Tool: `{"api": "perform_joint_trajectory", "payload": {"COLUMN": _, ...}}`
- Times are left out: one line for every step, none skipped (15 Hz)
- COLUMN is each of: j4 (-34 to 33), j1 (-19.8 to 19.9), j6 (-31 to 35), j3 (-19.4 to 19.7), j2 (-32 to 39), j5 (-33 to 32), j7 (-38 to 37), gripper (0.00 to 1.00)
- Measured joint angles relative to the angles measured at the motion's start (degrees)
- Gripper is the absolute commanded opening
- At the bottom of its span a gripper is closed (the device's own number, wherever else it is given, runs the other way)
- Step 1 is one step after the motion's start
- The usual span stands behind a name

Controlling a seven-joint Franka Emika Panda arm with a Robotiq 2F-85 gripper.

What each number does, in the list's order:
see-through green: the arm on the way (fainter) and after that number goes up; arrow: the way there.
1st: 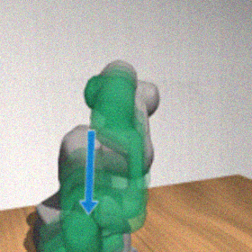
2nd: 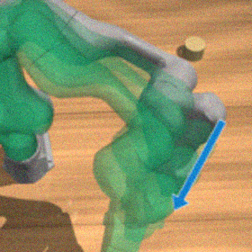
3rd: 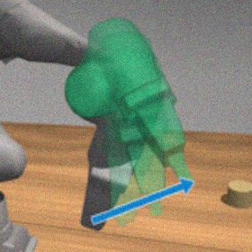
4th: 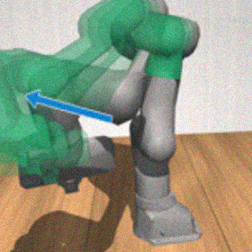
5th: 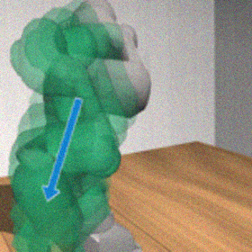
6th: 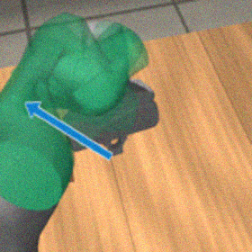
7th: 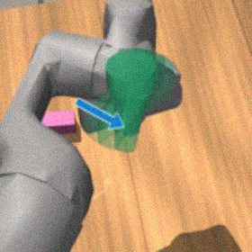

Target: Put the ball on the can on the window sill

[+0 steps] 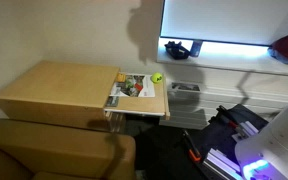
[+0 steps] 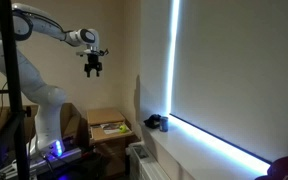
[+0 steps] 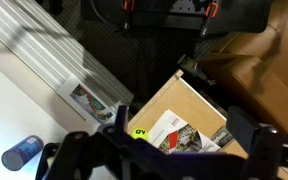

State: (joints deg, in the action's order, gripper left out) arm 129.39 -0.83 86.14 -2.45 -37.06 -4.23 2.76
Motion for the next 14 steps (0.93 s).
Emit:
{"api": "perform_joint_trajectory", "payload": {"j4": 0.00, "j1": 0.00, "j6": 0.00, "j3": 0.00, "j2": 0.00, "j5": 0.00, "j7": 0.00, "gripper": 1.00}}
{"api": "perform_joint_trajectory", "payload": {"j4": 0.00, "j1": 0.00, "j6": 0.00, "j3": 0.00, "j2": 0.00, "j5": 0.00, "j7": 0.00, "gripper": 1.00}}
{"api": "perform_joint_trajectory", "payload": {"j4": 0.91, "j1": -0.06, "j6": 1.42, "j3": 0.13, "j2": -0.07, "j5": 0.43, "j7": -0.01, "gripper": 1.00}}
{"api": "perform_joint_trajectory", "payload": {"j4": 3.74, "j1": -0.26, "j6": 4.94, "j3": 0.48, "j2": -0.26, "j5": 1.37, "j7": -0.01, "gripper": 1.00}}
{"api": "perform_joint_trajectory", "payload": {"j4": 7.40, "j1": -0.46, "j6": 9.42, "j3": 0.81, "j2": -0.34, "j5": 2.40, "j7": -0.18, "gripper": 1.00}}
{"api": "perform_joint_trajectory", "payload": {"j4": 11.17, "j1": -0.51, "j6": 14.14, "j3": 0.96, "j2": -0.30, "j5": 3.06, "j7": -0.53, "gripper": 1.00}}
{"api": "perform_joint_trajectory", "payload": {"j4": 14.76, "j1": -0.52, "j6": 18.73, "j3": 0.97, "j2": -0.12, "j5": 3.36, "j7": -1.19, "gripper": 1.00}}
{"api": "perform_joint_trajectory", "payload": {"j4": 18.29, "j1": -0.52, "j6": 23.39, "j3": 0.95, "j2": 0.29, "j5": 3.48, "j7": -2.17, "gripper": 1.00}}
{"api": "perform_joint_trajectory", "payload": {"j4": 21.50, "j1": -0.51, "j6": 27.92, "j3": 0.93, "j2": 0.96, "j5": 3.47, "j7": -3.40, "gripper": 1.00}}
{"api": "perform_joint_trajectory", "payload": {"j4": 24.37, "j1": -0.37, "j6": 32.42, "j3": 0.85, "j2": 1.88, "j5": 3.16, "j7": -5.17, "gripper": 1.00}}
{"api": "perform_joint_trajectory", "payload": {"j4": 26.89, "j1": -0.09, "j6": 36.91, "j3": 0.77, "j2": 3.09, "j5": 2.73, "j7": -7.24, "gripper": 1.00}}
{"api": "perform_joint_trajectory", "payload": {"j4": 28.87, "j1": 0.37, "j6": 40.75, "j3": 0.67, "j2": 4.70, "j5": 2.31, "j7": -9.30, "gripper": 1.00}}
{"api": "perform_joint_trajectory", "payload": {"j4": 29.98, "j1": 0.56, "j6": 42.48, "j3": 0.74, "j2": 6.62, "j5": 2.45, "j7": -9.91, "gripper": 1.00}}
{"api": "perform_joint_trajectory", "payload": {"j4": 30.06, "j1": 0.55, "j6": 42.71, "j3": 0.77, "j2": 7.97, "j5": 2.47, "j7": -9.91, "gripper": 1.00}}
